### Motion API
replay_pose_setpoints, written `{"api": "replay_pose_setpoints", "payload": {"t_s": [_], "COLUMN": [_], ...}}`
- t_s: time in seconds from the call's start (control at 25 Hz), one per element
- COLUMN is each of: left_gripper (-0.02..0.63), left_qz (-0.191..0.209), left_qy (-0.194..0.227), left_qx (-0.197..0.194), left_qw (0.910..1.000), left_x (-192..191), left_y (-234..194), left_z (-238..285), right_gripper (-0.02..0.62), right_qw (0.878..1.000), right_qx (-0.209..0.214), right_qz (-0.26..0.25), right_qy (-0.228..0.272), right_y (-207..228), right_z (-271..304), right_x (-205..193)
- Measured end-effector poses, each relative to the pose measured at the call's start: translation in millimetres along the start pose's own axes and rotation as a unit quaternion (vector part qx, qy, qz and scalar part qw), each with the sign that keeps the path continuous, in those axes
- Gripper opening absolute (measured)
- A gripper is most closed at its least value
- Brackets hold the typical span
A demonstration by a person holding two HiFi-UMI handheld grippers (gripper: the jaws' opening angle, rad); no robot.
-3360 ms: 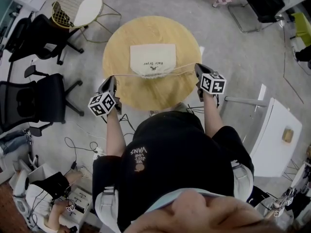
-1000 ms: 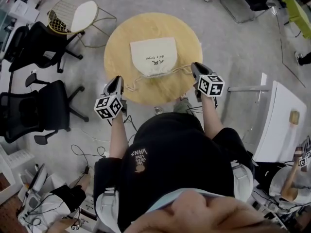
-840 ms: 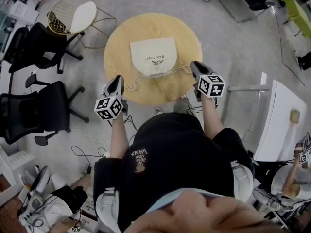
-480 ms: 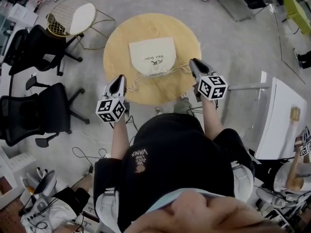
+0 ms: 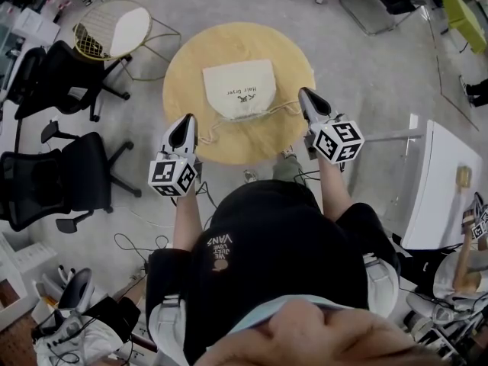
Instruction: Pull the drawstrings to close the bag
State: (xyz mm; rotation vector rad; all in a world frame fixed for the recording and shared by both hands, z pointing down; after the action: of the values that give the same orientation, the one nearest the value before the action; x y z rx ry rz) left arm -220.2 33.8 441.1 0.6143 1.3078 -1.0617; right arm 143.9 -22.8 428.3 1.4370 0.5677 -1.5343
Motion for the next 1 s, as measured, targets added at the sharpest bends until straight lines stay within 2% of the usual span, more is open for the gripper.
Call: {"api": "replay_pose_setpoints", "payload": {"t_s": [0.56, 1.0], "left_gripper": [0.023, 0.023], "left_qz": [0.036, 0.039], "left_qy": [0.057, 0.063], "left_qx": [-0.032, -0.028], "left_qw": [0.9972, 0.9969], "left_x": [38, 44], "left_y": [24, 27], "left_z": [-13, -16], "right_gripper": [-0.002, -0.002], "right_qw": [0.998, 0.996], "right_qx": [0.04, 0.053], "right_qz": [-0.028, -0.038], "right_qy": [0.05, 0.052], "right_y": [-31, -42], "right_z": [-12, -9], "right_x": [33, 39]}}
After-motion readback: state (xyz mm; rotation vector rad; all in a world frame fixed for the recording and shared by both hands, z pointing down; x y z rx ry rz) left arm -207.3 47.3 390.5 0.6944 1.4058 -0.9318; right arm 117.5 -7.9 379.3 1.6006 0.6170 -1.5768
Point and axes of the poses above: the fingertips, and each gripper's own axes: z forward along the fingers, y to its right, x out of its top, the point moved 8 cm from there along -z, backward along the fingers, and after that the axes turned 2 degrees about -x, right-handed, at the moved point
